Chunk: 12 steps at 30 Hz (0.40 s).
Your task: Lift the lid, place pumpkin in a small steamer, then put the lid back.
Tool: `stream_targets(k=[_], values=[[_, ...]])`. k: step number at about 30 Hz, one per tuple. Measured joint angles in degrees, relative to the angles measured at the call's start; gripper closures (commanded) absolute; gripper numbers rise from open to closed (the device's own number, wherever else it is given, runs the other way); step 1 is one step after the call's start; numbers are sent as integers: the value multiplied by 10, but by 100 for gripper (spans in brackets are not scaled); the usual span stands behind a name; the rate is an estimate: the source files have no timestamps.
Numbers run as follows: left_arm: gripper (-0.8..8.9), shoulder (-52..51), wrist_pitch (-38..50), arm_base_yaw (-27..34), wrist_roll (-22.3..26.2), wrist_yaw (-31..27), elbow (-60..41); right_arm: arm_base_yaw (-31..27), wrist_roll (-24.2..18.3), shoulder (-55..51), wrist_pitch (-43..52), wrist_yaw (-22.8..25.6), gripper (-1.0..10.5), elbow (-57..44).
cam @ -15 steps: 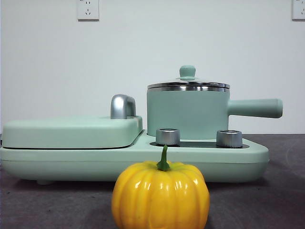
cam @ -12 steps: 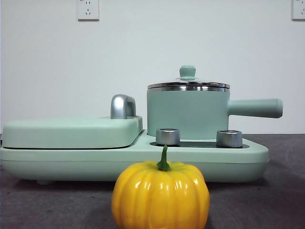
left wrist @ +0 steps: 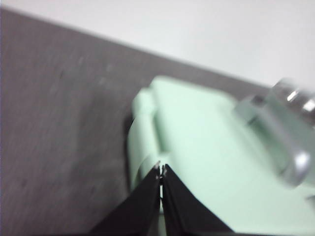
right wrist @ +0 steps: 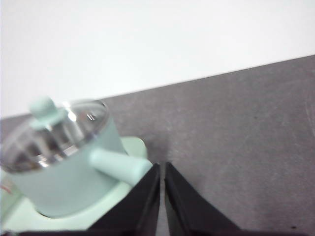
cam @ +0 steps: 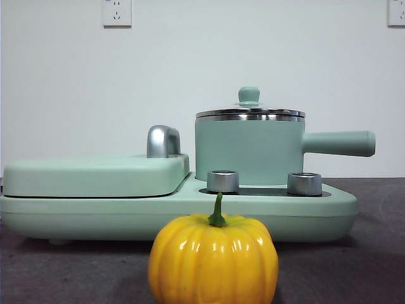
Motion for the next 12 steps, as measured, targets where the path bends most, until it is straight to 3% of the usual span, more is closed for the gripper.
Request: stream_targets(k=[6,12], values=[[806,74,-51,-17,-5,14,115,3,26,61,-99,-53,932,126],[807,180,-111,-30,23,73,239,3,23,137,-182,-152,932,247]])
